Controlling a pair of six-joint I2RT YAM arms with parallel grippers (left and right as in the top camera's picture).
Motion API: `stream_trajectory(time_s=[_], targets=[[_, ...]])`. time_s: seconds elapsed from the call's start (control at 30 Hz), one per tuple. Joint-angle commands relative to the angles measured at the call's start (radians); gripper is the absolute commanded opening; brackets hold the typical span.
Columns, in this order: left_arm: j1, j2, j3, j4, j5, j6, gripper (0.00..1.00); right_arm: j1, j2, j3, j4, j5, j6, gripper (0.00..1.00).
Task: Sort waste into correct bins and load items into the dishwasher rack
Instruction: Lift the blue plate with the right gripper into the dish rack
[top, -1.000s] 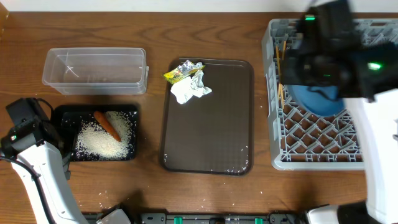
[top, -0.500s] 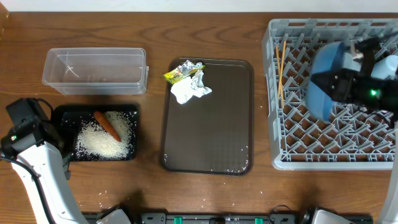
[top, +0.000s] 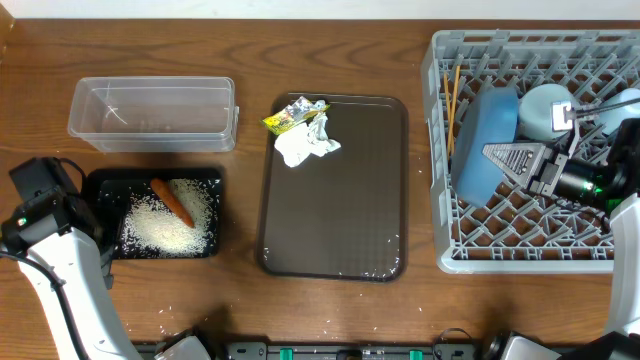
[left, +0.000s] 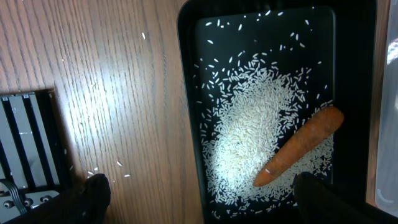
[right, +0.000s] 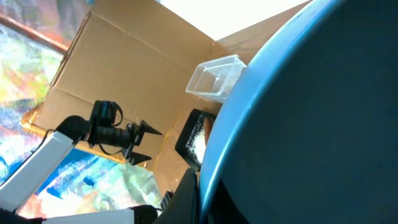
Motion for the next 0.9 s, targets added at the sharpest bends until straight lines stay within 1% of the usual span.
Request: stream_trajectory(time_s=[0.0, 0.17, 0.27, 0.47, 0.6, 0.67, 0.73, 0.8, 0.87], targets=[[0.005, -0.008, -0.002, -0.002, -0.020, -0.012, 0.96, -0.056, -0.008, -0.018, 0.005, -0.003, -0.023, 0.01], [0.005, -0.008, -0.002, -0.002, -0.020, -0.012, 0.96, -0.145, -0.008, -0.019, 0.005, 0.023, -0.006, 0.01], [0.005, -0.008, -0.002, -0.002, -0.020, -0.012, 0.96, -0.182, -0.008, -0.019, 0.005, 0.042, -0.005, 0.06], [0.005, -0.008, -0.002, -0.002, -0.020, -0.012, 0.96, -0.195, -0.008, -0.019, -0.017, 0.129, -0.002, 0.06], [0.005, -0.008, -0.002, -0.002, -0.020, -0.012, 0.96, -0.195, -0.008, -0.018, -0.008, 0.207, 0.032, 0.07], [0.005, -0.008, -0.002, -0.002, -0.020, -0.012, 0.96, -0.195, -0.008, -0.018, 0.000, 0.236, 0.035, 0.10], [0.005, -0.008, -0.002, -0.002, -0.020, -0.012, 0.96, -0.195, -0.008, -0.018, 0.012, 0.270, 0.058, 0.19], [0.005, -0.008, -0.002, -0.002, -0.020, -0.012, 0.96, -0.197, -0.008, -0.018, 0.040, 0.319, 0.111, 0.30], [0.005, -0.008, -0.002, -0.002, -0.020, -0.012, 0.96, -0.203, -0.008, -0.018, 0.075, 0.367, 0.166, 0.36]])
